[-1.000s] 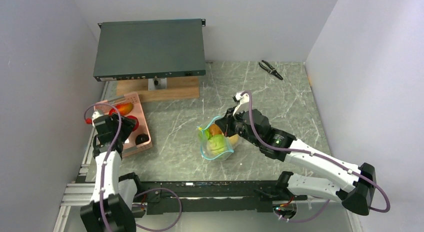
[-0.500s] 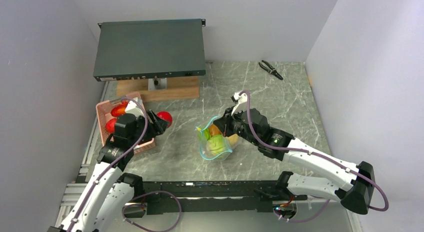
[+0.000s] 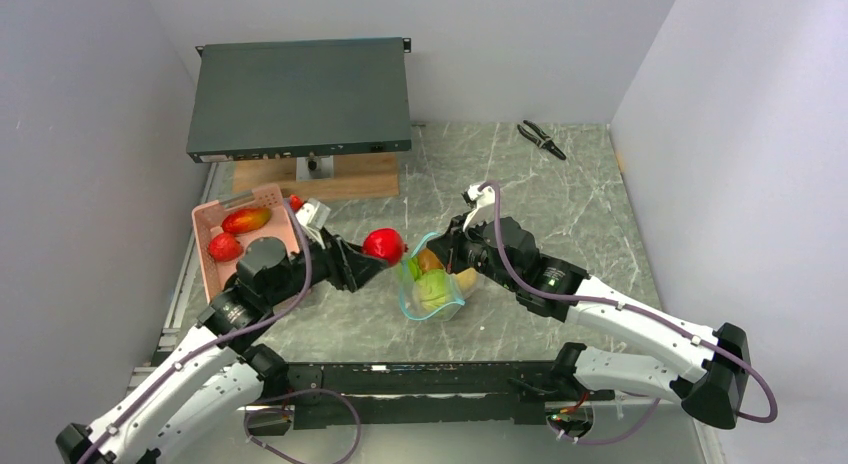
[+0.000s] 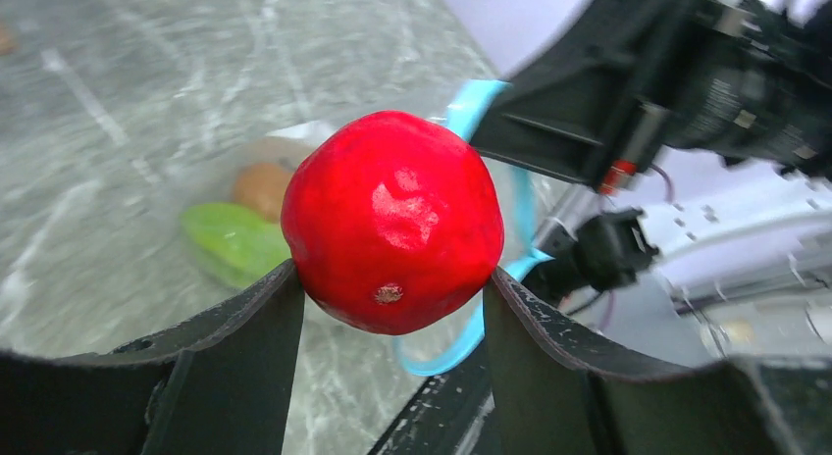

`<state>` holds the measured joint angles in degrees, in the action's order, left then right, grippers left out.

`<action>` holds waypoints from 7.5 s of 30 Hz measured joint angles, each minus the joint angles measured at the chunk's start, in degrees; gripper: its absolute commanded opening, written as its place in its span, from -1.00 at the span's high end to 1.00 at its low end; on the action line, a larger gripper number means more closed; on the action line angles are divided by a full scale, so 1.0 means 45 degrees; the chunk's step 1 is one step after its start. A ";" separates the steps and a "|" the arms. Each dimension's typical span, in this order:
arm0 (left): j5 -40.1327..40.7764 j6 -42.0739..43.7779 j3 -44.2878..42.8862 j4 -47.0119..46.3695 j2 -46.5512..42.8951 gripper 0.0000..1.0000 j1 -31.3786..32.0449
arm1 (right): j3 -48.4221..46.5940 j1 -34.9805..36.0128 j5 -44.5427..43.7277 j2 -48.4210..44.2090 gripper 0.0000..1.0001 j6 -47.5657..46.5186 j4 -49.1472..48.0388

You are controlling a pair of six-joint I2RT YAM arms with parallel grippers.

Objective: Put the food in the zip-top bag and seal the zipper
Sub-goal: Place the fake vegetable in the zipper food storage bag, then adjust the zipper food storage bag at the center of the board, then pick up the fake vegetable from the bin.

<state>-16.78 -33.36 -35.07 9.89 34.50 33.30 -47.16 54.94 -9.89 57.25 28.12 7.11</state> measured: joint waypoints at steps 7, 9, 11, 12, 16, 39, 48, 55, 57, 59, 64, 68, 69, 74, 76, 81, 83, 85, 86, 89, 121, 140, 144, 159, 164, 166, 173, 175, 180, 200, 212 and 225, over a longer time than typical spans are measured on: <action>-0.0301 0.0680 -0.0005 -0.1506 0.0602 -0.06 0.2599 | 0.0000 0.0000 -0.0005 0.0000 1.00 0.0000 0.0000; -0.0049 0.0981 -0.0131 -0.1423 0.1025 -0.04 0.3259 | 0.0000 0.0000 0.0000 0.0000 1.00 0.0000 0.0000; 0.0520 0.1341 -0.0515 -0.1059 0.1622 -0.03 0.4017 | 0.0000 0.0000 -0.0005 -0.0024 1.00 0.0024 0.0000; 0.1010 0.1554 -0.0777 -0.0826 0.2025 -0.03 0.4464 | 0.0000 0.0000 -0.0005 -0.0039 1.00 0.0049 0.0000; 0.3827 0.2516 -0.1972 0.0384 0.3653 -0.04 0.6504 | 0.0000 0.0000 0.0000 -0.0097 1.00 0.0131 0.0000; 1.3789 0.2234 -0.7359 0.4721 1.0647 -0.88 1.0098 | 0.0238 -0.0418 -0.0588 -0.0243 1.00 0.0510 0.0136; 1.3940 0.1962 -0.6674 0.4012 1.0161 -0.99 1.0112 | 0.0282 -0.0296 -0.0432 -0.0248 1.00 0.0471 0.0146; 1.2556 0.2555 -0.4721 0.2875 0.7834 -0.95 0.9806 | 0.0282 -0.0102 -0.0049 -0.0248 1.00 0.0423 0.0121; 1.2152 0.2584 -0.4313 0.2696 0.7077 -0.91 0.9806 | 0.0282 -0.0102 -0.0039 -0.0248 1.00 0.0423 0.0121; 1.1793 0.2511 -0.4041 0.2618 0.6450 -0.85 0.9806 | 0.0282 -0.0102 -0.0010 -0.0253 1.00 0.0423 0.0126; 1.1021 0.1865 -0.3351 0.2633 0.5022 -0.34 0.9806 | 0.0282 -0.0102 0.0000 -0.0253 1.00 0.0423 0.0121; 1.0744 0.0597 -0.2472 0.2710 0.3628 -0.23 0.9729 | 0.0282 -0.0102 0.0000 -0.0253 1.00 0.0427 0.0121; 1.0642 0.0005 -0.2176 0.2730 0.3259 -0.24 0.9622 | 0.0282 -0.0102 0.0000 -0.0253 1.00 0.0427 0.0121; 0.9836 -0.2463 -0.0811 0.2603 0.2186 -0.20 0.8733 | 0.0282 -0.0102 0.0005 -0.0248 1.00 0.0427 0.0117; 0.9447 -0.3186 -0.0253 0.2361 0.2030 -0.14 0.8529 | 0.0282 -0.0102 0.0015 -0.0248 1.00 0.0427 0.0117; 0.8922 -0.4415 0.0243 0.2370 0.2050 -0.01 0.8140 | 0.0282 -0.0102 0.0102 -0.0248 1.00 0.0427 0.0117; 0.8699 -0.4731 0.0311 0.2195 0.2045 0.02 0.7805 | 0.0282 -0.0102 0.0131 -0.0248 1.00 0.0427 0.0117; 0.8408 -0.4983 0.0539 0.1821 0.2050 0.09 0.7431 | 0.0282 -0.0102 0.0136 -0.0248 1.00 0.0423 0.0117; 0.8218 -0.5129 0.0709 0.1579 0.2064 0.13 0.7232 | 0.0282 -0.0102 0.0141 -0.0248 1.00 0.0423 0.0117; 0.7558 -0.5421 0.1175 0.0981 0.2429 0.21 0.6698 | 0.0282 -0.0102 0.0146 -0.0248 1.00 0.0427 0.0117; 0.6232 -0.3094 -0.3750 0.1807 0.3483 1.00 0.6212 | -0.1729 -0.0102 -0.0816 -0.0646 1.00 -0.0840 0.0971; 0.6057 -0.2968 -0.3716 0.2681 0.3429 1.00 0.5576 | -0.2064 -0.0102 -0.1681 0.0918 1.00 -0.1773 0.2137; 0.5882 -0.2866 -0.4012 0.2317 0.3381 1.00 0.5557 | -0.2283 -0.0102 -0.1627 0.0593 1.00 -0.1817 0.2030; 0.6067 -0.3177 -0.2725 0.3075 0.2924 1.00 0.4677 | -0.1666 -0.0097 -0.1846 0.1234 1.00 -0.1889 0.2195; 0.6071 -0.2822 -0.3774 0.3410 0.2905 1.00 0.4643 | -0.2035 -0.0092 -0.1841 0.0821 1.00 -0.2021 0.2176; 0.6071 -0.2817 -0.3832 0.3298 0.2788 1.00 0.4643 | -0.2030 -0.0092 -0.1885 0.0651 1.00 -0.2021 0.2118; 0.5989 -0.3201 -0.2691 0.3104 0.2788 1.00 0.4575 | -0.1370 -0.0092 -0.2166 0.1156 1.00 -0.1919 0.1948; 0.5945 -0.3327 -0.2482 0.3109 0.2968 1.00 0.4556 | -0.1297 -0.0092 -0.2161 0.1569 1.00 -0.1889 0.1996; 0.5882 -0.3521 -0.2380 0.3143 0.3104 0.72 0.4507 | -0.1321 -0.0092 -0.2171 0.1846 1.00 -0.1953 0.2030; 0.8976 -0.1428 -0.4124 0.6761 0.1933 -0.99 0.4226 | -0.1627 -0.0092 -0.2846 0.0622 1.00 -0.2215 0.2127; 1.0486 -0.1443 -0.1817 0.7873 0.0884 -0.99 0.0476 | -0.1452 -0.0107 -0.2875 0.0617 1.00 -0.2205 0.2118; 0.7679 -0.2521 -0.1098 0.8024 0.1583 -0.99 -0.5445 | -0.1336 -0.0107 -0.2793 0.0583 1.00 -0.2147 0.2118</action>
<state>17.78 -44.71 -40.01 46.00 41.63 8.80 -53.17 54.46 -22.46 59.88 18.46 16.64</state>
